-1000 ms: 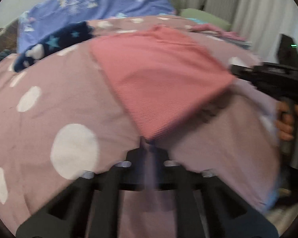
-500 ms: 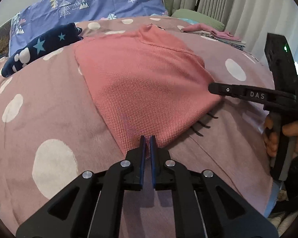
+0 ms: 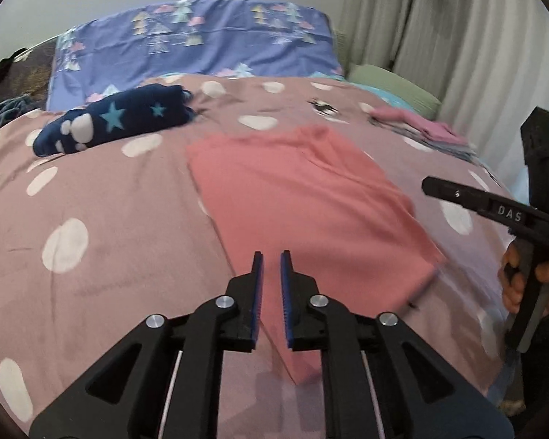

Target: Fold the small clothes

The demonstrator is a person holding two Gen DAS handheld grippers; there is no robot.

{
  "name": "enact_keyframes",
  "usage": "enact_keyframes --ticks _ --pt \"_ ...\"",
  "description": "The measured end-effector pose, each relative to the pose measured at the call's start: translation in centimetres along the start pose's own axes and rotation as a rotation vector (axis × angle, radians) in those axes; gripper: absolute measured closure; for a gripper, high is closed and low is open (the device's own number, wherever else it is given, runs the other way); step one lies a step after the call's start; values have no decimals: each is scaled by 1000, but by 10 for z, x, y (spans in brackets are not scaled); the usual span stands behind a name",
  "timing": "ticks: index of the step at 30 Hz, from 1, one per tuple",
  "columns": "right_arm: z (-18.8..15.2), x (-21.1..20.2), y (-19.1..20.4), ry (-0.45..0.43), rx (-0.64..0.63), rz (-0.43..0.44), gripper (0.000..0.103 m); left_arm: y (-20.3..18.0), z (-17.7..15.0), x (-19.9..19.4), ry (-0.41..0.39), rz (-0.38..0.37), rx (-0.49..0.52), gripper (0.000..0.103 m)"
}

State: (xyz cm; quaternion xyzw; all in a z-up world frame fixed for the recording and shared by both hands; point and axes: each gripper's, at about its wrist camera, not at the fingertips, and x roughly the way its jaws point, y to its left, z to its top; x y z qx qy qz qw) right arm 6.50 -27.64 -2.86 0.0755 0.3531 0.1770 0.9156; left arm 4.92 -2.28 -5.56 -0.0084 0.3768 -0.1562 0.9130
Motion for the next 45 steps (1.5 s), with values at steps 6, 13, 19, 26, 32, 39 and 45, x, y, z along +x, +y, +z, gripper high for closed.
enact_keyframes --ticks 6,13,19,26,32,39,45 --pt "48 64 -3 92 -77 2 63 16 25 36 24 57 -41 56" --pt "71 121 -21 151 -28 46 61 50 55 85 84 50 -102 45" --pt "75 144 -39 159 26 97 95 68 79 130 87 30 -114 58" --pt "67 149 -60 138 105 156 88 80 71 133 42 70 -95 66" --pt "65 118 -60 118 103 143 48 95 59 107 22 -26 -225 59" --pt "25 96 -54 270 92 246 32 72 29 94 117 -228 -203 47" --pt "21 89 -51 287 99 279 32 55 22 93 130 -195 -168 43"
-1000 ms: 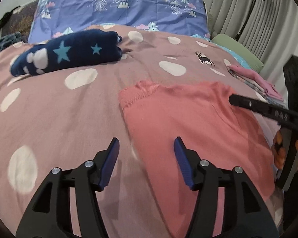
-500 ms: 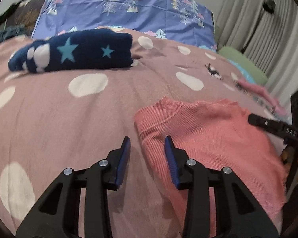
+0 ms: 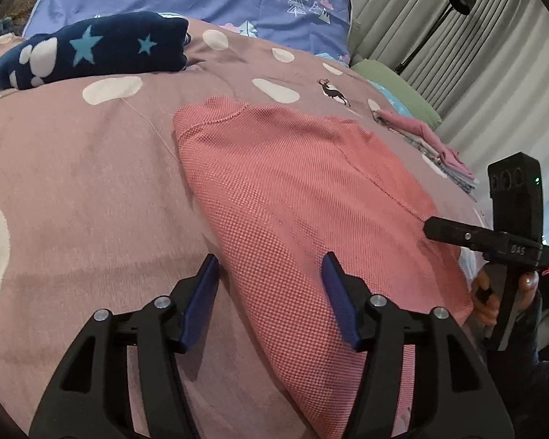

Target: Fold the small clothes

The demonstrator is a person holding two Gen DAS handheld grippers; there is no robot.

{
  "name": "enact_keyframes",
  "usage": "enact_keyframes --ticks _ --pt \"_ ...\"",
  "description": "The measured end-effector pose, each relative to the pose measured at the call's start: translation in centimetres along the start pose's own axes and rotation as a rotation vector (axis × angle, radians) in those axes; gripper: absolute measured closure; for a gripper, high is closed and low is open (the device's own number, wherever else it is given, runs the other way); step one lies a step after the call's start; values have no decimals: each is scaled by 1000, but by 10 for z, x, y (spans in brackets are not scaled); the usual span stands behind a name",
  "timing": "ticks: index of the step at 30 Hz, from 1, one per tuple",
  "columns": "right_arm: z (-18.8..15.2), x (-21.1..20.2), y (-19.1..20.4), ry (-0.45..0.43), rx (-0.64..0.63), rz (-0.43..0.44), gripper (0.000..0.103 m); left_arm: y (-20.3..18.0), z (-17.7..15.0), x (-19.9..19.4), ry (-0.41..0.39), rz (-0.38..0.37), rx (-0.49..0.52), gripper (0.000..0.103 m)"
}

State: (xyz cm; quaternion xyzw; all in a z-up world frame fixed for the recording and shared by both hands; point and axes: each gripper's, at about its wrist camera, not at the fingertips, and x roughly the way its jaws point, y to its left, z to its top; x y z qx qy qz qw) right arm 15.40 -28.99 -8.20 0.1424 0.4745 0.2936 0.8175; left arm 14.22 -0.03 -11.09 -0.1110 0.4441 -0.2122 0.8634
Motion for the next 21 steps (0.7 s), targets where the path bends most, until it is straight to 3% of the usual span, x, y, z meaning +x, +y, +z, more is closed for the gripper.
enact_keyframes --ticks 13,19,21 --pt "19 25 -2 26 -80 80 34 2 5 12 9 -26 41 33" --pt "18 28 -5 26 -59 104 51 5 12 21 -1 -57 18 32" --pt "11 24 -4 37 -57 114 52 4 11 19 1 -57 20 32"
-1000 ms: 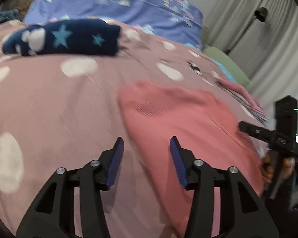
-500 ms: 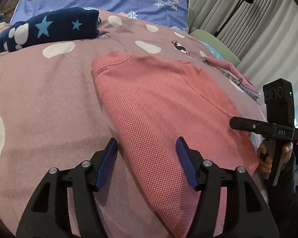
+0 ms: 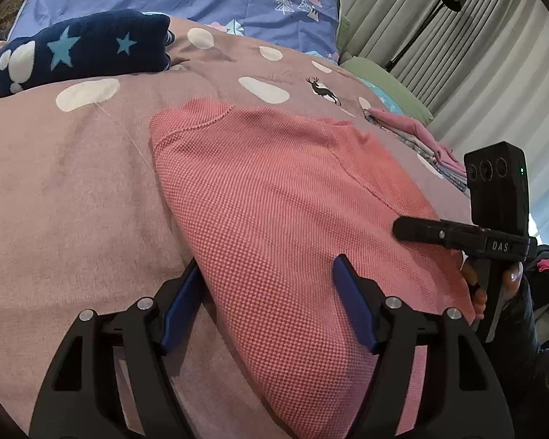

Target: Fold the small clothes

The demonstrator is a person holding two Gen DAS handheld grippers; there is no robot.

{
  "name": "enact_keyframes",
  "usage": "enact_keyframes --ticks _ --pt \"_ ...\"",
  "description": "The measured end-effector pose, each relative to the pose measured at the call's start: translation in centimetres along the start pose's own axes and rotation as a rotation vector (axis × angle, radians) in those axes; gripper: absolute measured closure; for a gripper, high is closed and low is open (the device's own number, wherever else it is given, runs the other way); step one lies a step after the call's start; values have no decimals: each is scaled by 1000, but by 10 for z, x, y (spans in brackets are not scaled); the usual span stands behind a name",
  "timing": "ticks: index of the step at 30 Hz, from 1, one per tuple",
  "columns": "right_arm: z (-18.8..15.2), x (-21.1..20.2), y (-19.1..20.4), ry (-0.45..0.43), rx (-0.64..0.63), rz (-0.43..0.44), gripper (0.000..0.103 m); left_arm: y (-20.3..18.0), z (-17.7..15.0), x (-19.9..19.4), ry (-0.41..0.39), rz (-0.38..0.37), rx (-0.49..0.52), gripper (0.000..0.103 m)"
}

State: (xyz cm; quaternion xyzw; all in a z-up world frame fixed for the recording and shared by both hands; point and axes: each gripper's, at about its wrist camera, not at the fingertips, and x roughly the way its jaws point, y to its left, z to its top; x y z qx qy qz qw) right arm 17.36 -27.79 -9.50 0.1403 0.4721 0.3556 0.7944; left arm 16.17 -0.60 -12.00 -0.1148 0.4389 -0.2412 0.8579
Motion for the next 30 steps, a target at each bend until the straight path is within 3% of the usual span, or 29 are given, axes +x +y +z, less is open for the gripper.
enact_keyframes --ticks 5,9,12,14,16,19,25,30 --pt "-20 -15 4 23 -13 33 53 -6 -16 -11 20 -40 6 32" --pt "-11 -3 1 52 10 54 56 -4 -20 -11 27 -79 -15 34" --pt "4 15 2 58 4 36 65 -2 -8 3 23 -82 -22 42" --pt "9 22 1 52 40 21 77 -2 -1 8 27 -65 -33 54" --pt "8 17 11 31 11 -18 80 -9 5 7 25 -40 -26 71" --pt "9 -1 33 -19 -51 -82 83 -30 17 -12 -42 -17 52 76" --pt "57 -71 50 -224 -124 -137 83 -79 77 -35 -179 1 209 76" --pt "135 -99 44 -323 -198 -251 83 -110 161 -23 -261 40 291 75"
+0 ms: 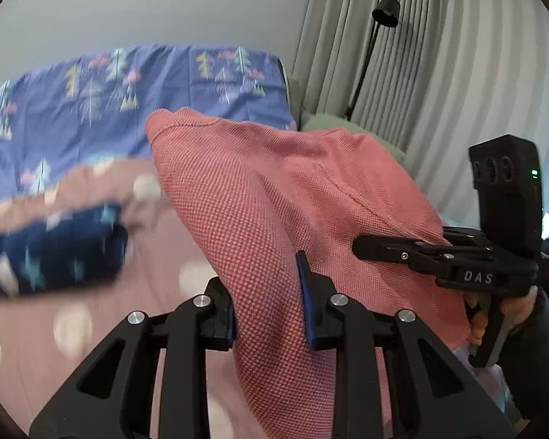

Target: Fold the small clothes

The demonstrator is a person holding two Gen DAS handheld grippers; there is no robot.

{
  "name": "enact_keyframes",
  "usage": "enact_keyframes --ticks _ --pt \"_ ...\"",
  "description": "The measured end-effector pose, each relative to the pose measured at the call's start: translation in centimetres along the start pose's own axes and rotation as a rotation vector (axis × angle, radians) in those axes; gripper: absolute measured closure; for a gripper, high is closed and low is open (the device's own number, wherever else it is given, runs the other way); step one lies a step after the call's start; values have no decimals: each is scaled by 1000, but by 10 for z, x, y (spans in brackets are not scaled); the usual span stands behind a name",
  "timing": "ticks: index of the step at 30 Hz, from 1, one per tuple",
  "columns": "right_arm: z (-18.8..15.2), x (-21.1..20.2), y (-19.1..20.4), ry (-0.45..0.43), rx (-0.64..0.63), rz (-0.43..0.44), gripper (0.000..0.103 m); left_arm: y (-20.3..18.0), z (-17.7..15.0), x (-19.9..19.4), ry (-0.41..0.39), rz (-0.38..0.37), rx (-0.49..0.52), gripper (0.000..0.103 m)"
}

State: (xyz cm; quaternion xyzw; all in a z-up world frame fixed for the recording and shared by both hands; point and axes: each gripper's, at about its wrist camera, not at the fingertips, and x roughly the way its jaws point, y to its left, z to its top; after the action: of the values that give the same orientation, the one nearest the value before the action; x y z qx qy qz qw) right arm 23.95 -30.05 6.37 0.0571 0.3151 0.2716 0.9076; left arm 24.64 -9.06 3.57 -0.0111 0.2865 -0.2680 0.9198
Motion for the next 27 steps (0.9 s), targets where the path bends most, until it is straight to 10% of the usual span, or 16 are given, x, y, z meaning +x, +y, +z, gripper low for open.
enact_keyframes --ticks 8,19,22,27 --pt "72 62 -77 -57 -14 -139 83 5 90 111 3 105 132 75" --pt "70 179 -127 11 -39 -265 81 39 87 215 95 268 124 64" --pt "41 204 -138 28 -57 -505 34 52 60 237 176 387 144 42" --pt "4 214 -173 254 151 -462 33 77 -2 245 390 304 89 41"
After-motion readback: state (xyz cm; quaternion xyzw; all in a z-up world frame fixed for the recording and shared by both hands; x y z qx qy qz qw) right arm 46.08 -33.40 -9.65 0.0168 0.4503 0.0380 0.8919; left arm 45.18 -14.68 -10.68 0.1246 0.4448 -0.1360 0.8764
